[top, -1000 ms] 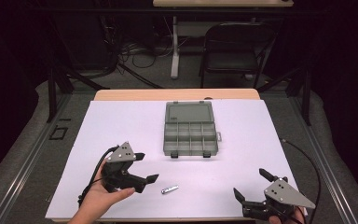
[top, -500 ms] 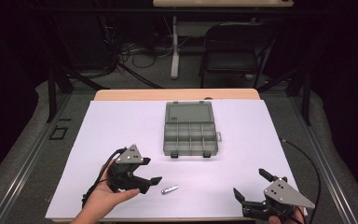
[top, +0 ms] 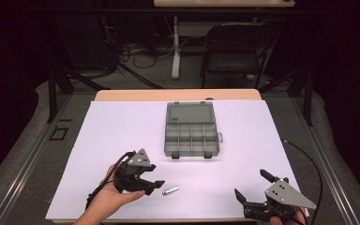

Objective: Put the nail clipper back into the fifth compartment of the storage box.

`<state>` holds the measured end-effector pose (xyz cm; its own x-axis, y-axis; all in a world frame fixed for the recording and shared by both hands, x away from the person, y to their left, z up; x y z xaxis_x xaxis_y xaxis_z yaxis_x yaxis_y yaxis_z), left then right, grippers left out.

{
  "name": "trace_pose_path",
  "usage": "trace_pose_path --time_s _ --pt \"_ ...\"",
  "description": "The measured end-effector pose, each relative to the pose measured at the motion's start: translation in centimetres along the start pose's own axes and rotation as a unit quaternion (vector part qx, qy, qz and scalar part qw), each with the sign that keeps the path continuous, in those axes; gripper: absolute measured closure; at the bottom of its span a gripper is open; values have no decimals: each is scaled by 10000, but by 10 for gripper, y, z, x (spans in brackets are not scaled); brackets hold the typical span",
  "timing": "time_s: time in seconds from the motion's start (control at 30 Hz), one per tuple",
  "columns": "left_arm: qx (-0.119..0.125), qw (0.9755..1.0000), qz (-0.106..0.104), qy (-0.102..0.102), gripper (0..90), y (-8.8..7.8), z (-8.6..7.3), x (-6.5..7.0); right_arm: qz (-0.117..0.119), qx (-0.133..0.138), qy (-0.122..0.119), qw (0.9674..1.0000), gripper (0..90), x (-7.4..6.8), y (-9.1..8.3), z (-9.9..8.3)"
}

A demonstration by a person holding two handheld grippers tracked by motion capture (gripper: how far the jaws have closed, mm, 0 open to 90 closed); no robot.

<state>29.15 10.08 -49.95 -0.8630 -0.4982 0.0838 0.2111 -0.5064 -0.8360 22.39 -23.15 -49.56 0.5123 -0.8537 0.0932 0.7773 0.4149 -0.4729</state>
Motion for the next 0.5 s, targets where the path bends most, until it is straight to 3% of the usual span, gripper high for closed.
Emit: trace_pose_path --time_s 0.5 --pt "-426 9990 -132 45 453 18 -1 2 21 -16 -18 10000 36 0 1 0"
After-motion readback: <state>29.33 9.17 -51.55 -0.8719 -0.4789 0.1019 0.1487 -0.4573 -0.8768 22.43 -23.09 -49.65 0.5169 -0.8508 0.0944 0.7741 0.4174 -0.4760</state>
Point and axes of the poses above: each handheld gripper's, and its own axes: y roughly forward along the jaws, z roughly out of its top, x roughly to its right, the point moved 5 cm from there along y, roughly forward along the jaws, and after that the axes turned 7 degrees about -x, right-handed, at the moved point
